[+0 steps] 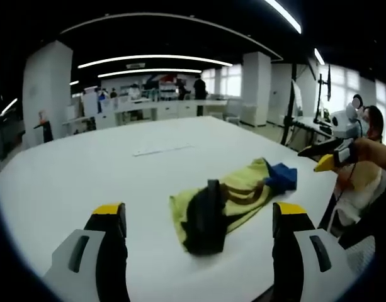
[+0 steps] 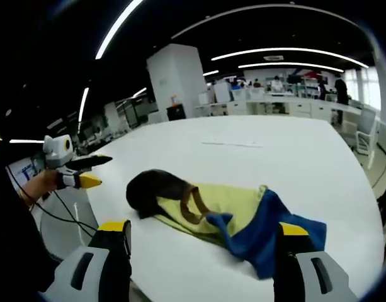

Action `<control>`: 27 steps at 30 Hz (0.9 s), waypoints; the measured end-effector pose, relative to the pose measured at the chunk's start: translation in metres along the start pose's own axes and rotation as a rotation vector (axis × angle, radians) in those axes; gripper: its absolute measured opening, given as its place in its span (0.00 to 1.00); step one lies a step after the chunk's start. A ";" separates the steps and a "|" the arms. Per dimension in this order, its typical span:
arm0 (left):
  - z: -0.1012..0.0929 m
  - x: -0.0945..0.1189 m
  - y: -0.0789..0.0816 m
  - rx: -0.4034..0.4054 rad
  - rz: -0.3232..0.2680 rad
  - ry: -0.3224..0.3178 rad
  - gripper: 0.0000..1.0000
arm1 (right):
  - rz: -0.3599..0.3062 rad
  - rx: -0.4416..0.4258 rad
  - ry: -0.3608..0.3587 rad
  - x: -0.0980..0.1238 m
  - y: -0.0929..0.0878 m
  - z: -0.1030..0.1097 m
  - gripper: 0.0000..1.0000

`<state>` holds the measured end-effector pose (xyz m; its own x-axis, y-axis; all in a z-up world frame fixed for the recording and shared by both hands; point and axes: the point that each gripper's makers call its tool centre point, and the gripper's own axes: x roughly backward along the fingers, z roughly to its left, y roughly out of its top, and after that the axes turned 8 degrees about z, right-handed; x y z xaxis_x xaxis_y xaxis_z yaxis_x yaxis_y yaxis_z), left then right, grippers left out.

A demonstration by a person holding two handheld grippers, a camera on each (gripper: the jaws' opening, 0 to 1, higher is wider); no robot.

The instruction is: Fold the garment on the visible template until the final outline fits inside the template.

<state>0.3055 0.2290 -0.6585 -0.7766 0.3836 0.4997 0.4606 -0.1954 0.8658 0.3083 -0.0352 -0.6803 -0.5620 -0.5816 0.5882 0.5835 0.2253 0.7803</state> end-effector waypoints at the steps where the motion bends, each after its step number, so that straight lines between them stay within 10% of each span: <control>1: -0.001 0.000 0.000 -0.003 0.001 -0.004 0.93 | 0.000 -0.002 0.001 0.000 0.000 0.000 0.93; 27: -0.011 -0.018 0.002 -0.040 0.021 -0.069 0.74 | 0.015 -0.040 0.027 -0.008 0.001 -0.016 0.64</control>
<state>0.3155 0.2115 -0.6655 -0.7350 0.4404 0.5156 0.4576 -0.2390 0.8564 0.3222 -0.0427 -0.6876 -0.5373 -0.5993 0.5935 0.6150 0.2032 0.7619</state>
